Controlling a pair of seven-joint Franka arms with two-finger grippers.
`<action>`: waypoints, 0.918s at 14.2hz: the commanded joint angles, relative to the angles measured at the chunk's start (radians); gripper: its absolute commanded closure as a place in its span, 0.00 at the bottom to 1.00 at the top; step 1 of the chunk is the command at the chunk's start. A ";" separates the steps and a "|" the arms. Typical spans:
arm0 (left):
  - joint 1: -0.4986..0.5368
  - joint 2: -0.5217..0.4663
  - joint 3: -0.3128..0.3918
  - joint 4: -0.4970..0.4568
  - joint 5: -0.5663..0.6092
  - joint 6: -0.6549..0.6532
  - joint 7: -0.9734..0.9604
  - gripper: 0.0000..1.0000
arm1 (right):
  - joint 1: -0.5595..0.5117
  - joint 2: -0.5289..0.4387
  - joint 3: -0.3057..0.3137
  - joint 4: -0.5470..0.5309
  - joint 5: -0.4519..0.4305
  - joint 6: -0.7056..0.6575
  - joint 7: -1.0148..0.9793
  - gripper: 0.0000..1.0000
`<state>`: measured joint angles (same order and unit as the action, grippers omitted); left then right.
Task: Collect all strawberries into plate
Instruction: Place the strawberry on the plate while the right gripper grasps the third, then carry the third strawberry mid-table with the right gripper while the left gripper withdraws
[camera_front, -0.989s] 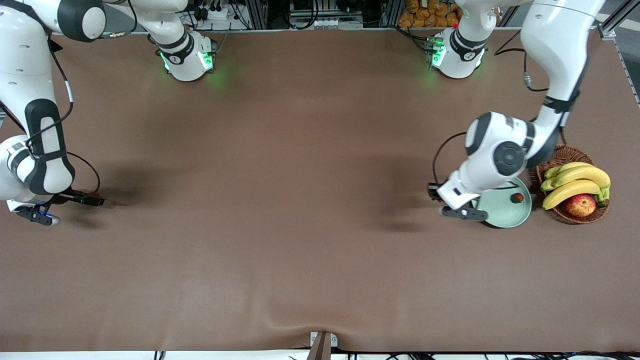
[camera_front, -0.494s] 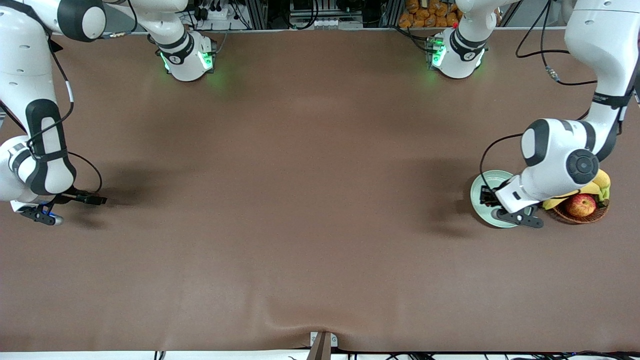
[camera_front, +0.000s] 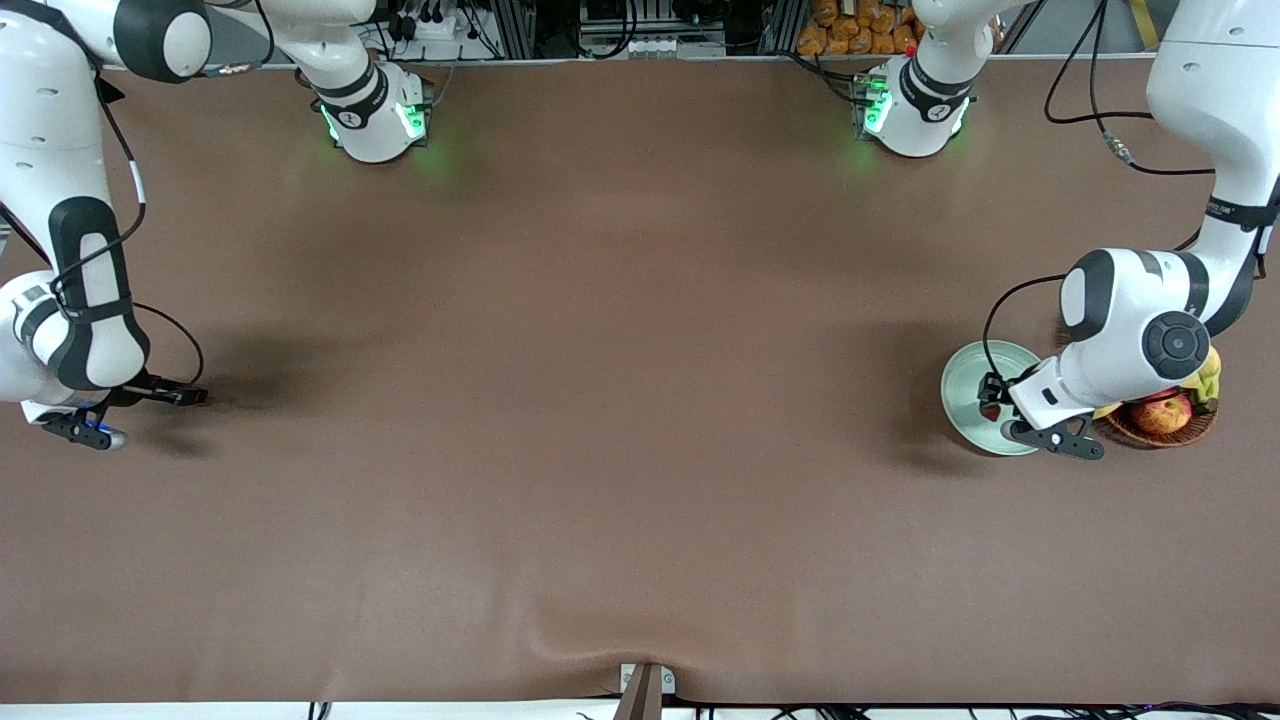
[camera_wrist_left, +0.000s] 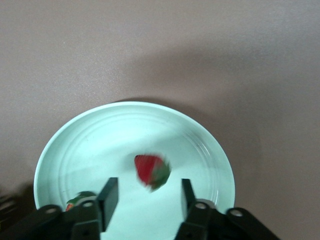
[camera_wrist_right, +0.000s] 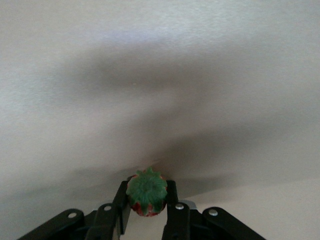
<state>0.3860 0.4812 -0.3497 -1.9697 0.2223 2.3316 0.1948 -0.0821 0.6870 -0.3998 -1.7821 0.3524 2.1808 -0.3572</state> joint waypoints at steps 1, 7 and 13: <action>0.007 0.007 -0.014 0.023 0.028 -0.005 -0.002 0.00 | 0.024 -0.056 0.009 0.012 0.010 -0.029 -0.063 0.98; -0.033 -0.001 -0.025 0.054 0.014 -0.009 -0.040 0.00 | 0.214 -0.106 0.012 0.088 0.013 -0.030 -0.117 0.98; -0.090 -0.023 -0.057 0.054 0.012 -0.015 -0.156 0.00 | 0.462 -0.081 0.019 0.145 0.158 -0.021 -0.101 0.98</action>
<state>0.2987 0.4793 -0.3905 -1.9111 0.2228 2.3310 0.0793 0.3075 0.5866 -0.3736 -1.6479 0.4317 2.1631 -0.4473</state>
